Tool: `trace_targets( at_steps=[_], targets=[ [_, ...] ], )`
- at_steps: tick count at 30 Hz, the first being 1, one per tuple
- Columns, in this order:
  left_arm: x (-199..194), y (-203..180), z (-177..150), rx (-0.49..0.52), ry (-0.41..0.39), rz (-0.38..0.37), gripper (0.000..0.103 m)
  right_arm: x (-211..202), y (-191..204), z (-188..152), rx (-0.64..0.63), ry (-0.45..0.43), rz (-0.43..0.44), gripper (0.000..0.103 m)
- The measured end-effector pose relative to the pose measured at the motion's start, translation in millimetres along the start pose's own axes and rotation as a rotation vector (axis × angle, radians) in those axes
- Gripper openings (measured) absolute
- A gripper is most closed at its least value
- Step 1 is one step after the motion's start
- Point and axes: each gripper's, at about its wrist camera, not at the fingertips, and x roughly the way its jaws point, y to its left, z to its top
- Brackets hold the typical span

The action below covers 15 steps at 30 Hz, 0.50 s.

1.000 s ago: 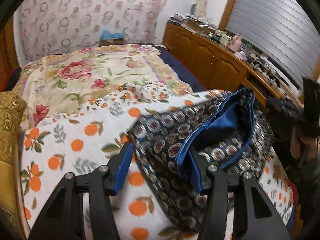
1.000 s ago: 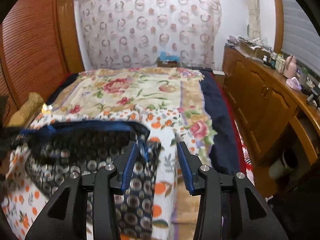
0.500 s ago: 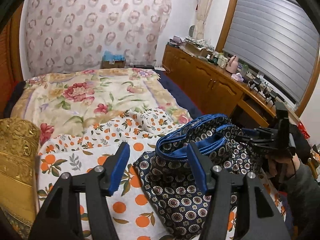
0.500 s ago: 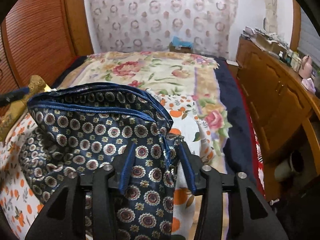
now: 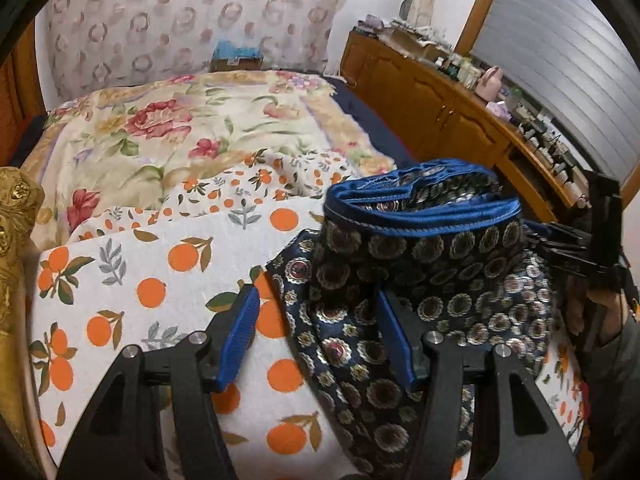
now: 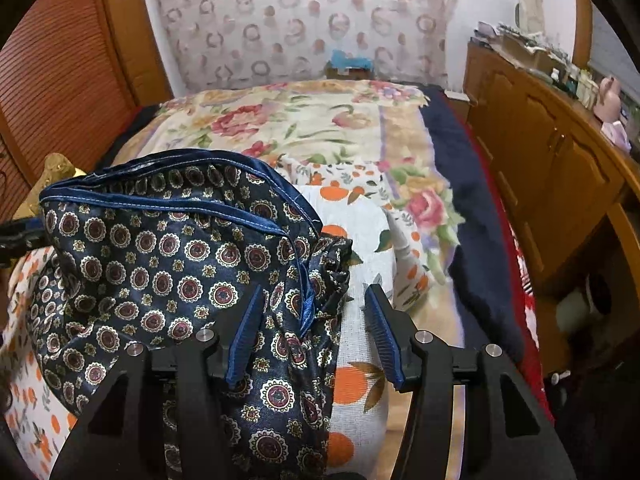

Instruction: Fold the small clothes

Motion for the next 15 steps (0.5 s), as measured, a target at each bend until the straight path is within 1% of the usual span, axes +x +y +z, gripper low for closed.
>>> trace_targets(
  at_steps=[3, 5, 9, 11, 12, 13, 14, 15],
  targets=[
    [9.3, 0.8, -0.4, -0.006, 0.026, 0.008, 0.058, 2.9, -1.1, -0.8, 0.009, 0.007, 0.008, 0.054],
    [13.9, 0.6, -1.8, -0.007, 0.029, 0.006, 0.058, 4.7, -2.0, -1.8, 0.009, 0.017, 0.025, 0.054],
    [14.0, 1.1, -1.9, -0.012, 0.012, 0.000, 0.058, 5.5, 2.2, -3.1, -0.006, 0.022, 0.060, 0.054],
    [13.5, 3.2, -1.4, -0.027, 0.005, -0.025, 0.058, 5.5, 5.0, -3.8, -0.007, 0.022, 0.066, 0.052],
    [14.1, 4.5, -0.5, -0.030, 0.004, -0.035, 0.058, 5.5, 6.4, -4.1, -0.007, 0.022, 0.076, 0.047],
    [14.5, 5.1, -0.3, -0.033, 0.001, -0.049, 0.054, 5.7, 7.6, -4.4, -0.010, 0.021, 0.085, 0.043],
    [15.1, 5.8, 0.0, -0.035, 0.002, -0.074, 0.042, 5.9, 9.0, -4.9, -0.015, 0.020, 0.091, 0.040],
    [15.7, 6.5, 0.2, -0.041, 0.005, -0.093, 0.037, 5.5, 10.9, -5.2, -0.019, 0.022, 0.101, 0.031]
  ],
)
